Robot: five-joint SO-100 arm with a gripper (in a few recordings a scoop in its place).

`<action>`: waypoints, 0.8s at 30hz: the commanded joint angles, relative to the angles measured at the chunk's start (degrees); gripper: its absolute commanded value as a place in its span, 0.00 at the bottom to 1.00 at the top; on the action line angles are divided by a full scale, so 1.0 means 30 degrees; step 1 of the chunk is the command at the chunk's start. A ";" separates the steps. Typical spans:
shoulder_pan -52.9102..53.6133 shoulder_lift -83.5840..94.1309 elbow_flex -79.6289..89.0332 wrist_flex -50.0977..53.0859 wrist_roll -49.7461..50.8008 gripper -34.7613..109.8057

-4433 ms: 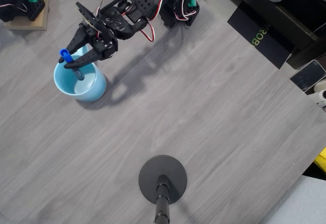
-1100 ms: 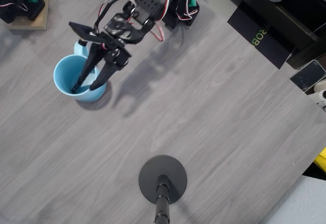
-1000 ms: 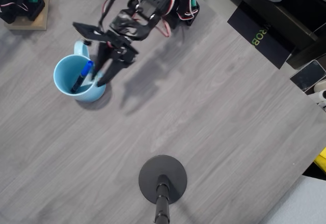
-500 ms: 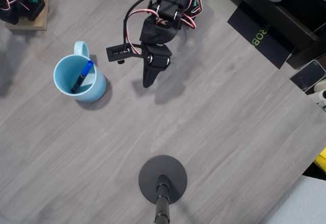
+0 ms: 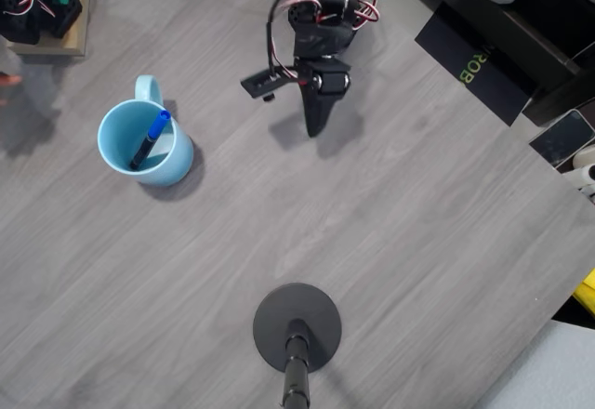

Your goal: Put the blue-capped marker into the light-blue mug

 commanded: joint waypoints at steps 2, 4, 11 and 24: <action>-0.0879 0.1172 0.1260 0.0645 0.0469 0.24; -0.1113 0.2021 0.1875 0.1113 0.0908 0.24; -0.1025 0.2168 0.2021 0.2549 0.3604 0.26; -0.1641 0.2197 0.2051 0.5771 0.8672 0.24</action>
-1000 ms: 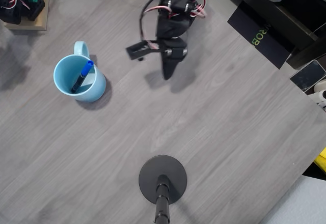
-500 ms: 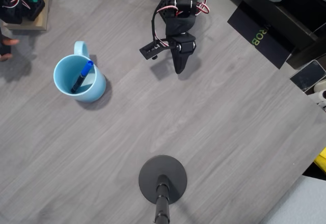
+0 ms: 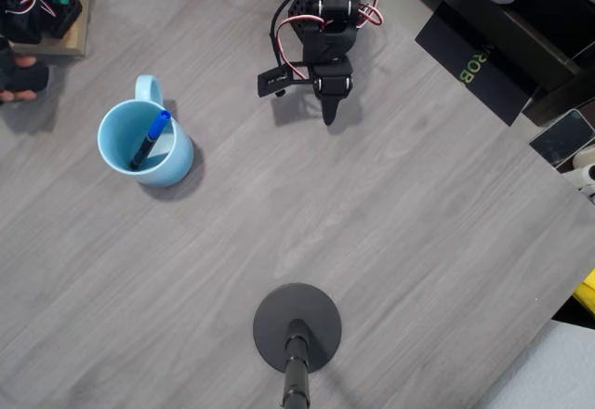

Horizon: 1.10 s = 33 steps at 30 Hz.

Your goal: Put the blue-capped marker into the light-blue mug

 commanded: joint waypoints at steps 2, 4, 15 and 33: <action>-0.0088 0.0586 0.0059 0.1348 0.0205 0.24; -0.0088 0.0586 0.0059 0.1904 0.0146 0.24; -0.1055 0.0586 0.0059 0.2754 -0.0850 0.24; -0.0791 0.0586 0.0059 0.2813 -0.0791 0.24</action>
